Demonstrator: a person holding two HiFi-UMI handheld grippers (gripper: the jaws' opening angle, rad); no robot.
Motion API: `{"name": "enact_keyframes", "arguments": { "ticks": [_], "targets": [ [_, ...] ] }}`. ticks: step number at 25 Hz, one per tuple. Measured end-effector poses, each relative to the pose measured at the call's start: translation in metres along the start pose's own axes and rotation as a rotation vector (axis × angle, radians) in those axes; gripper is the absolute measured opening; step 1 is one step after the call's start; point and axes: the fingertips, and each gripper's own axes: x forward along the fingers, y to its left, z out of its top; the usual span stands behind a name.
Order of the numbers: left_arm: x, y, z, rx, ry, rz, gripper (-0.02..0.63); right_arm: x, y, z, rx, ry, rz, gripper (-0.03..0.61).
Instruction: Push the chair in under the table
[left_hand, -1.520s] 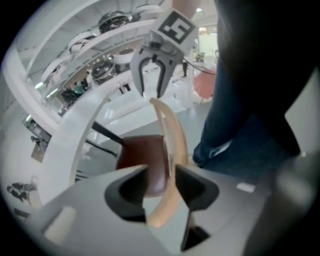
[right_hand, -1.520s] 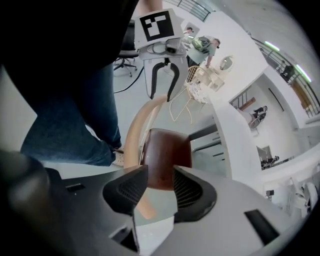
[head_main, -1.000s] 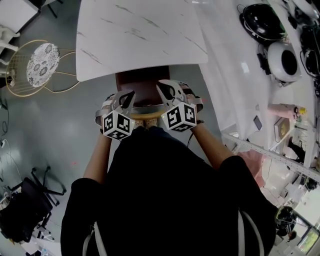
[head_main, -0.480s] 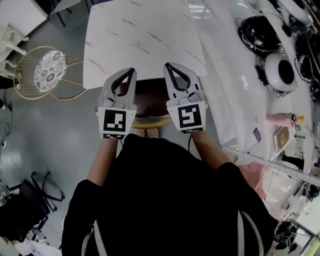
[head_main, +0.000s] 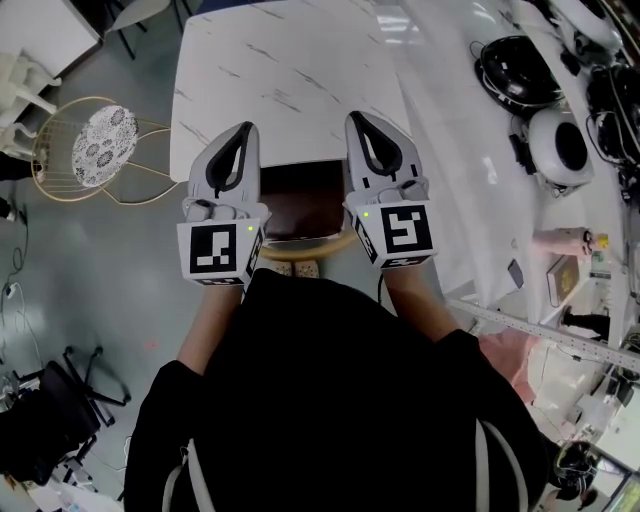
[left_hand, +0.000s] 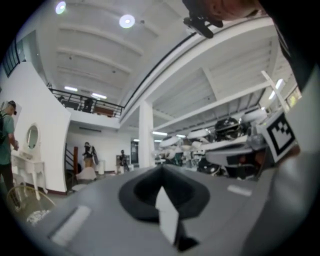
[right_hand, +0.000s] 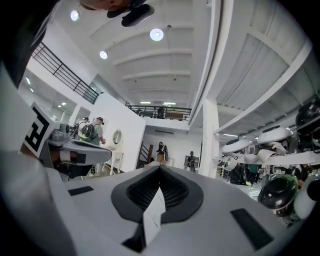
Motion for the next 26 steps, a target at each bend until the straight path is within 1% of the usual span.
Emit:
{"name": "enact_keyframes", "arguments": {
  "ticks": [5, 14, 26],
  "targets": [
    [-0.004, -0.007, 0.002, 0.031, -0.003, 0.004, 0.008, -0.004, 0.002, 0.001, 0.040, -0.011, 0.003, 0.020],
    [-0.009, -0.009, 0.007, 0.042, -0.010, -0.001, 0.008, -0.012, 0.009, 0.007, 0.038, -0.026, 0.013, 0.020],
    [-0.018, -0.011, 0.005, 0.050, -0.008, -0.001, 0.008, -0.021, 0.016, 0.008, 0.031, -0.027, 0.018, 0.020]
  ]
}}
